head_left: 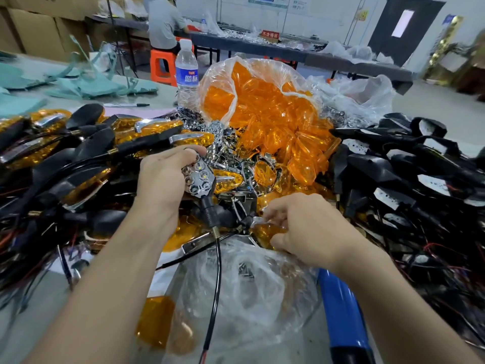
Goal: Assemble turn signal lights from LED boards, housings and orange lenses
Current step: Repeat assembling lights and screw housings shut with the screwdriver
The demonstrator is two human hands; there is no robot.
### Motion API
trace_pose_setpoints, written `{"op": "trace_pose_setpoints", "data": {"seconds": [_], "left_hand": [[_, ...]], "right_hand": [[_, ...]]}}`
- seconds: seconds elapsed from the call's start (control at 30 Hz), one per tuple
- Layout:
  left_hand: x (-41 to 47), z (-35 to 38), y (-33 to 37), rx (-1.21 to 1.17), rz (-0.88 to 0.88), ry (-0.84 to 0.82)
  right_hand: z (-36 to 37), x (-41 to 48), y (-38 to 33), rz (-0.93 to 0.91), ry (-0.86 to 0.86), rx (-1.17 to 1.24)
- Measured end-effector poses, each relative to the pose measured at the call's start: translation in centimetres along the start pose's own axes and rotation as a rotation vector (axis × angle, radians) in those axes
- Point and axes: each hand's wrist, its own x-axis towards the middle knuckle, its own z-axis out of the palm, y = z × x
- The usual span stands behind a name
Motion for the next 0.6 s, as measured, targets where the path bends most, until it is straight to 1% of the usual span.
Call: {"op": "trace_pose_setpoints", "data": {"seconds": [0.1,0.17,0.23,0.27,0.33,0.37,0.4,0.47,0.53,0.57,0.6], "left_hand": [[-0.3,0.4,0.0,0.031,-0.006,-0.019],[-0.4,0.7,0.1,0.042,-0.011,-0.033],[-0.5,0.8,0.0,0.066,-0.023,-0.053],[-0.4,0.9,-0.2,0.089,-0.032,-0.068],[-0.2,1.1,-0.7,0.154,-0.048,-0.118],[-0.3,1.4,-0.9,0.191,-0.054,-0.16],[-0.5,1.7,-1.2,0.23,-0.06,-0.206],[-0.9,2.5,-1.5,0.284,-0.073,-0.296],[-1.3,2.9,-1.5,0.272,-0.084,-0.398],[-1.5,3.0,-1.4,0.252,-0.096,-0.433],[-1.6,3.0,-1.4,0.239,-0.103,-0.443]], "right_hand": [[0.3,-0.2,0.4,-0.007,-0.01,0.065],[1.1,-0.4,0.7,-0.003,0.06,0.125],[2.0,-0.7,1.0,-0.031,0.175,0.178],[2.2,-0.8,1.1,-0.04,0.244,0.266],[1.8,-1.0,1.2,-0.038,0.435,0.522],[1.4,-1.1,1.2,-0.058,0.533,0.62],[0.9,-1.2,1.0,-0.103,0.593,0.667],[0.5,-1.6,-0.1,-0.245,0.628,0.598],[1.0,-1.9,-1.1,-0.364,0.657,0.407],[1.5,-1.9,-1.3,-0.386,0.671,0.35],[2.0,-1.8,-1.2,-0.374,0.663,0.369]]}}
